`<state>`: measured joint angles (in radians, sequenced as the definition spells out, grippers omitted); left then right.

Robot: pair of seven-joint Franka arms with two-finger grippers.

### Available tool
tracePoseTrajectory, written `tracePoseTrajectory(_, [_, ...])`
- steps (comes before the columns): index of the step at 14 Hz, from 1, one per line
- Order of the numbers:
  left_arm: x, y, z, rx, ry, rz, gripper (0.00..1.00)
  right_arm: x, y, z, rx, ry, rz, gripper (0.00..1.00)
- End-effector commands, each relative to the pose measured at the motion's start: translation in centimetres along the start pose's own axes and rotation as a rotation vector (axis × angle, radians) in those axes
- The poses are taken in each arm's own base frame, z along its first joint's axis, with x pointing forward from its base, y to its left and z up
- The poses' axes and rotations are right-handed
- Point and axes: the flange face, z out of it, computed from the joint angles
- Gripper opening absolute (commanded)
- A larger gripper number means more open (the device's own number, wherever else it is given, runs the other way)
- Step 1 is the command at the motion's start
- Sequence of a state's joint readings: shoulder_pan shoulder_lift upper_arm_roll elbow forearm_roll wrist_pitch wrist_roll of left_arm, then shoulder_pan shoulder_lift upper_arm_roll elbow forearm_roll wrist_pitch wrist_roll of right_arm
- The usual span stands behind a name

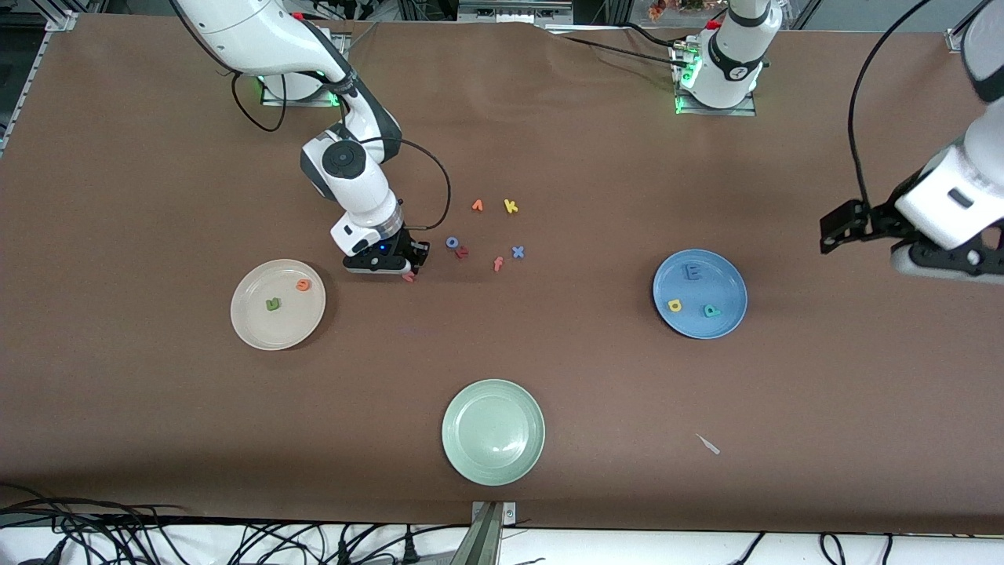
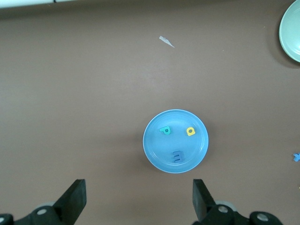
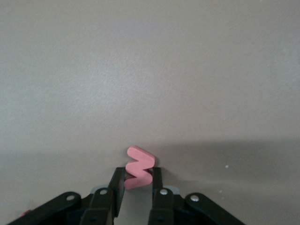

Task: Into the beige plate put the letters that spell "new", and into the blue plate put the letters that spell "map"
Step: 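Carry the pink w onto the beige plate while the left gripper returns to rest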

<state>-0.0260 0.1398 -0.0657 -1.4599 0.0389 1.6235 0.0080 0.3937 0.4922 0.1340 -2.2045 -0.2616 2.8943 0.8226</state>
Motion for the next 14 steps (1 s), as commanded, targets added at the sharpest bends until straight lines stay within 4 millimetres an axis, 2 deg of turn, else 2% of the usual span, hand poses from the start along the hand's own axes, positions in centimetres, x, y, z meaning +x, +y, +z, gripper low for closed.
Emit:
tracePoseTrajectory(1, [-2.3,1.2,-0.4,-0.01,-0.005,0.011,1.0,1.8,1.0,-1.7,-0.04,0.024,-0.051,0.08])
tracePoseTrajectory(3, [-2.9,1.5,-0.2,-0.012,-0.004,0.017,1.0,4.1,2.3,-4.5,-0.115,0.006,-0.115,0.09])
tracePoseTrajectory(4, [-3.6,1.4,0.1,-0.012,-0.013,0.014,1.0,5.4,3.6,-6.3,-0.154,-0.004,-0.149,0.09])
tracePoseTrajectory(5, [-4.1,1.2,0.7,-0.05,-0.028,0.002,1.0,6.5,5.4,-7.8,-0.186,-0.016,-0.196,0.09])
tracePoseTrajectory(6, [-4.5,0.0,1.0,-0.092,-0.036,-0.017,1.0,7.6,7.5,-9.2,-0.212,-0.028,-0.246,0.09])
tracePoseTrajectory(8, [-5.0,-0.6,1.4,-0.098,-0.044,-0.001,1.0,9.1,11.9,-10.9,-0.243,-0.043,-0.325,0.09])
tracePoseTrajectory(9, [-5.1,0.4,1.2,-0.091,-0.041,0.016,1.0,9.2,14.1,-11.2,-0.254,-0.056,-0.346,0.09])
tracePoseTrajectory(11, [-5.3,-0.7,1.3,-0.09,-0.048,0.006,1.0,8.6,17.3,-11.1,-0.263,-0.078,-0.372,0.09])
tracePoseTrajectory(14, [-5.3,-0.8,1.2,-0.07,-0.049,0.01,1.0,5.6,19.1,-9.1,-0.216,-0.041,-0.367,0.09])
